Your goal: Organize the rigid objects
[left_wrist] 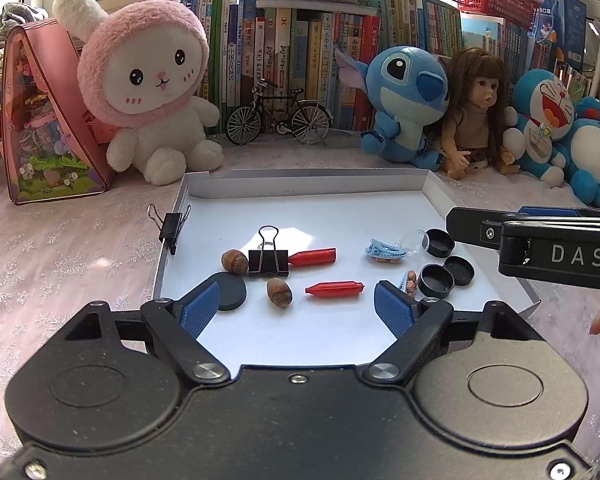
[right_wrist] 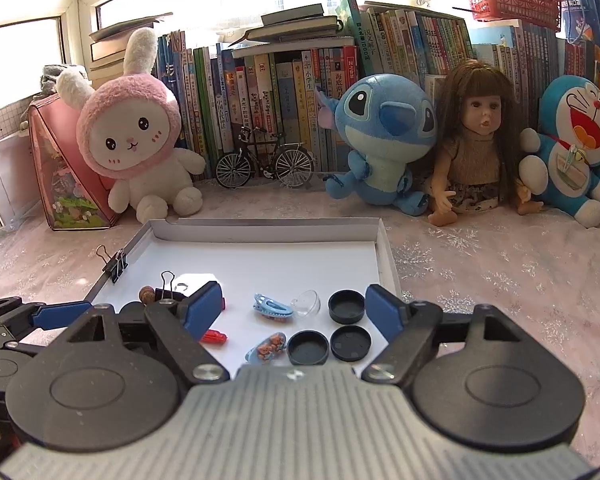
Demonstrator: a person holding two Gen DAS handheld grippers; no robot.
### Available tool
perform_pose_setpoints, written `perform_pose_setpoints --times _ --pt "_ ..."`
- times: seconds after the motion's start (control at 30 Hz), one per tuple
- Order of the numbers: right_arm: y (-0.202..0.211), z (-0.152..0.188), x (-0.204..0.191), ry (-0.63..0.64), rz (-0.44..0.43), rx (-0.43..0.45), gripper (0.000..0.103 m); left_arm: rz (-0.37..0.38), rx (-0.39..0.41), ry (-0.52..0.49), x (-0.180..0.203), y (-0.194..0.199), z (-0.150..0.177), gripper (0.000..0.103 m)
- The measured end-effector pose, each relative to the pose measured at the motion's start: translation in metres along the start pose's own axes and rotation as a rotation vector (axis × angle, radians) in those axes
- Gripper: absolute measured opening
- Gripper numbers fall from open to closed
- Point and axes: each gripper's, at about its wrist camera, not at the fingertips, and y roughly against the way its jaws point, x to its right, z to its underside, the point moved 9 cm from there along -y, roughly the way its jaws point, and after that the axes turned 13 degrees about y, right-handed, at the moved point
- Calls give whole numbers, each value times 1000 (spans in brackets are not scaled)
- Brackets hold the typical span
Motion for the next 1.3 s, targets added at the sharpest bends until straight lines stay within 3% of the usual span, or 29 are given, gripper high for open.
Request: perform_pose_setpoints --times 0.9,1.3 --pt "37 59 1 14 51 12 94 -35 27 43 -22 39 47 86" --pt "22 87 -10 75 62 -66 96 -86 -20 15 -25 22 68 86"
